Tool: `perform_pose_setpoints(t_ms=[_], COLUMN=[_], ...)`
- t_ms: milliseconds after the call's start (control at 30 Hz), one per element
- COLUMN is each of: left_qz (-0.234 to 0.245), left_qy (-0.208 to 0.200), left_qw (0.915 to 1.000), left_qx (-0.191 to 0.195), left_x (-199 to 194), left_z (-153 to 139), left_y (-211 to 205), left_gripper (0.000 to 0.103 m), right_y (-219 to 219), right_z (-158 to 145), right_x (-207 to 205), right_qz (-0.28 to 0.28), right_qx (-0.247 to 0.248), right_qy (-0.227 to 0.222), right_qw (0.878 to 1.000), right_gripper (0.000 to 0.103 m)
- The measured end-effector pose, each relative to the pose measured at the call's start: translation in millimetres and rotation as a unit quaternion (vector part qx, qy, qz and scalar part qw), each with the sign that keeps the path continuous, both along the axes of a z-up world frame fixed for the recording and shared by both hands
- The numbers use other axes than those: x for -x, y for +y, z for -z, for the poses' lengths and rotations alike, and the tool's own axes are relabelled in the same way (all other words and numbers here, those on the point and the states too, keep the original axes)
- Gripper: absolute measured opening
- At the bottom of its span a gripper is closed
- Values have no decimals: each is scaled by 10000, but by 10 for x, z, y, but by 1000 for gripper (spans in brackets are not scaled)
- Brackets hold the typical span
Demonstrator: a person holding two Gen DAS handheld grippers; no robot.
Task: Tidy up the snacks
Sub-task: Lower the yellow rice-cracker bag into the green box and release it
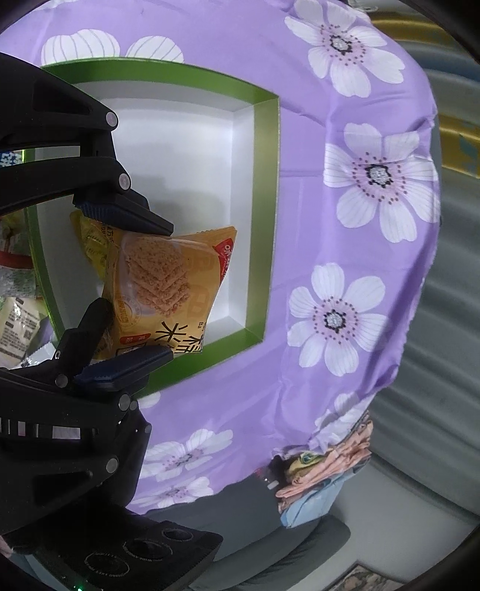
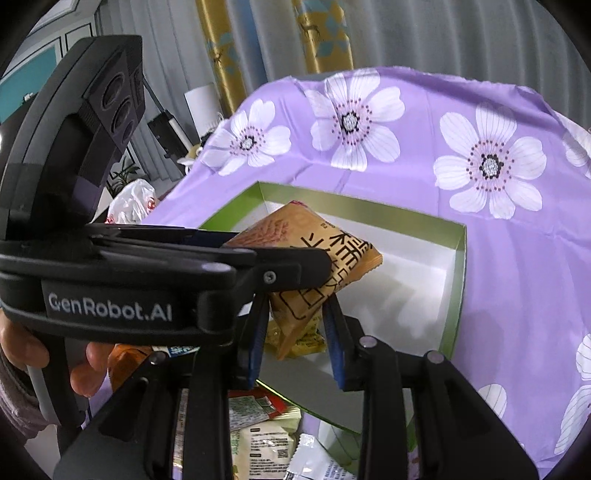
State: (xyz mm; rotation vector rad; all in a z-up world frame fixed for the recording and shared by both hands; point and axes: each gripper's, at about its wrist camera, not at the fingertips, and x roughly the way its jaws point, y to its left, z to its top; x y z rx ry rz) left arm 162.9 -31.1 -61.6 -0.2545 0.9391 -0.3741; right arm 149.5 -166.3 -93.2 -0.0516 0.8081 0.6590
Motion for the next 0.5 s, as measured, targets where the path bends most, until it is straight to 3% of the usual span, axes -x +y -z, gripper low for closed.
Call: perform_pose_setpoints(t_ms=[300, 433, 500], left_qz=[-78, -134, -151], left_qy=[121, 154, 149], left_qw=[9997, 9993, 9993], left_qx=[-175, -313, -321], left_x=[-69, -61, -55], left_z=[110, 139, 134], left_y=[-23, -10, -2], left_gripper=[62, 63, 70], right_y=[25, 2, -6], right_z=[56, 31, -12], right_x=[-55, -43, -26], right_qz=[45, 69, 77], right_qx=[132, 78, 52], right_qy=[102, 30, -49], right_qw=[9998, 9999, 9999], right_gripper=[35, 45, 48])
